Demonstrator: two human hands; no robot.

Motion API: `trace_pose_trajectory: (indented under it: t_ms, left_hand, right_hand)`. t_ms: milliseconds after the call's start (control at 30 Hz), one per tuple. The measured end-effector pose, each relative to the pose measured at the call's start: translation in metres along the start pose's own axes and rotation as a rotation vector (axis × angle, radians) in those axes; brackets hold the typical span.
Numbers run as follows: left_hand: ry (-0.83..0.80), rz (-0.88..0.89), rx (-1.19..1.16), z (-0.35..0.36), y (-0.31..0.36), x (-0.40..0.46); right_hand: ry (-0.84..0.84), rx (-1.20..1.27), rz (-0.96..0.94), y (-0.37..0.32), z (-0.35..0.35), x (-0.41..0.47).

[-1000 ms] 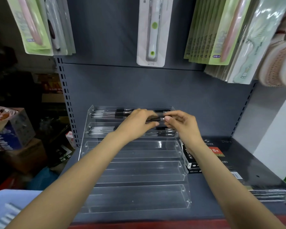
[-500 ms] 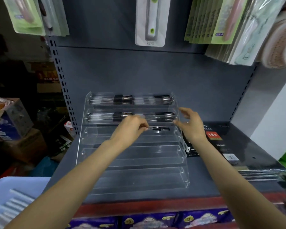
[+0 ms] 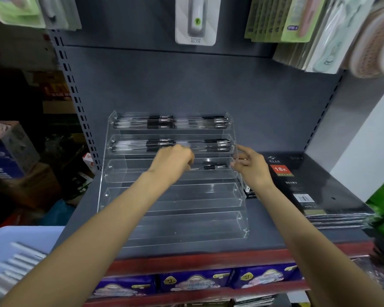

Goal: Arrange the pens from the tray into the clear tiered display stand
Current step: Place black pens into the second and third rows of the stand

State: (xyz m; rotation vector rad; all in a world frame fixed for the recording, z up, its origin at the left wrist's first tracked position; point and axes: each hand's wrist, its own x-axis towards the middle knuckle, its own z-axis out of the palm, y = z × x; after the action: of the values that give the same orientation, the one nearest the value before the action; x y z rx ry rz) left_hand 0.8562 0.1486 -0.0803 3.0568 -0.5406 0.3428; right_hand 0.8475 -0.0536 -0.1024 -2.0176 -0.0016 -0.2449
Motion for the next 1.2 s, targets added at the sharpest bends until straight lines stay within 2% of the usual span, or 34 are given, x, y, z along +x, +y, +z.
trace_pose_trajectory:
  t_ms: [233, 400, 533, 667, 733, 833, 933, 1067, 1133, 1200]
  left_hand:
    - [-0.052, -0.172, -0.087, -0.002, -0.020, -0.008]
    - [0.016, -0.253, -0.191, 0.005, -0.016, -0.005]
    - [0.062, -0.293, -0.384, 0.013, -0.020, -0.006]
    - [0.080, -0.321, -0.627, 0.015, -0.027, -0.018]
    - [0.092, -0.306, -0.697, 0.012, -0.032, -0.028]
    - [0.163, -0.269, -0.749, 0.004, -0.043, -0.049]
    - [0.248, -0.248, -0.762, -0.005, -0.063, -0.076]
    - [0.405, -0.285, -0.750, -0.013, -0.110, -0.129]
    - [0.417, -0.353, -0.730, -0.012, -0.144, -0.161]
    - [0.359, -0.427, -0.688, -0.006, -0.182, -0.195]
  right_hand:
    - [0.006, 0.022, 0.019, 0.000, 0.002, -0.003]
    - [0.027, 0.035, 0.033, -0.001, 0.002, -0.007]
    - [0.011, 0.025, 0.045, -0.005, -0.001, -0.013]
    - [0.144, -0.148, -0.046, -0.013, 0.005, -0.024]
    - [0.154, -0.166, -0.111, -0.023, 0.015, -0.031]
    - [0.082, -0.160, -0.187, -0.044, 0.042, -0.042]
    - [-0.068, -0.101, -0.188, -0.071, 0.079, -0.057]
    - [-0.213, -0.085, -0.233, -0.105, 0.145, -0.083]
    - [-0.249, -0.080, -0.255, -0.121, 0.183, -0.098]
    - [-0.306, -0.062, -0.250, -0.137, 0.223, -0.115]
